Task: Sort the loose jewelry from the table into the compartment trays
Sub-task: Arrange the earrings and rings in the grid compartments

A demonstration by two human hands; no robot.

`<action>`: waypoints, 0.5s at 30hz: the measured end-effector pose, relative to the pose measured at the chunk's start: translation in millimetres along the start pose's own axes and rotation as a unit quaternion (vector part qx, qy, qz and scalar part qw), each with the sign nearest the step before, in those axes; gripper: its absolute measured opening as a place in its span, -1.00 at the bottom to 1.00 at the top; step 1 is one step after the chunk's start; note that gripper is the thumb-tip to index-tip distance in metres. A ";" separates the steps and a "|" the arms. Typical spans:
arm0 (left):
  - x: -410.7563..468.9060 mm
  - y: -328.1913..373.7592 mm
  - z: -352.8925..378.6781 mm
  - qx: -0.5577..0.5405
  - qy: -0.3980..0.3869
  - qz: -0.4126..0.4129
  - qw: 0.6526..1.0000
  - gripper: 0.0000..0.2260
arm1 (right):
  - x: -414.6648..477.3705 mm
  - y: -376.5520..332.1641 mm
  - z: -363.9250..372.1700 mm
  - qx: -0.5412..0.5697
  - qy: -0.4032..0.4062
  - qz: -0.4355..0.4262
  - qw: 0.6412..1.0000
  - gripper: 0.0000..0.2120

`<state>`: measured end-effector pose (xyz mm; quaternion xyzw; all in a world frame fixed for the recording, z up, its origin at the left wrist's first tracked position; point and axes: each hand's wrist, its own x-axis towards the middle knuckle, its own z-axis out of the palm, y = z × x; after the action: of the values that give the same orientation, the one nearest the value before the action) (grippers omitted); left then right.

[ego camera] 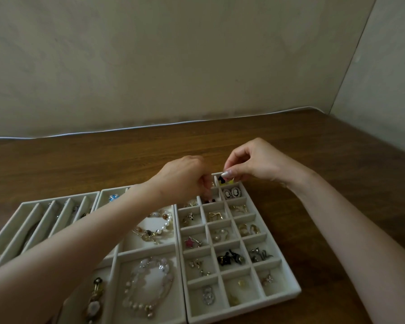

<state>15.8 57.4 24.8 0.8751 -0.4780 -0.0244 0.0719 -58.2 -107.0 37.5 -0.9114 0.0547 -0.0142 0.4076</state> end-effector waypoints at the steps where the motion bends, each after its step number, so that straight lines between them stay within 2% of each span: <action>1: -1.1 -1.3 -0.7 -0.010 -0.001 -0.002 1.000 -0.87 | 0.1 -0.6 1.3 -0.011 0.005 -0.004 1.000 -0.98; 15: 4.4 17.9 3.5 0.028 -0.035 -0.003 0.999 -0.89 | 1.1 2.0 0.4 -0.070 0.025 -0.002 0.997 -0.97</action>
<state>2.9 43.8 24.1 0.8769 -0.4779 -0.0418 0.0305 -57.3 -108.1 35.8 -0.9372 0.0639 -0.0338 0.3411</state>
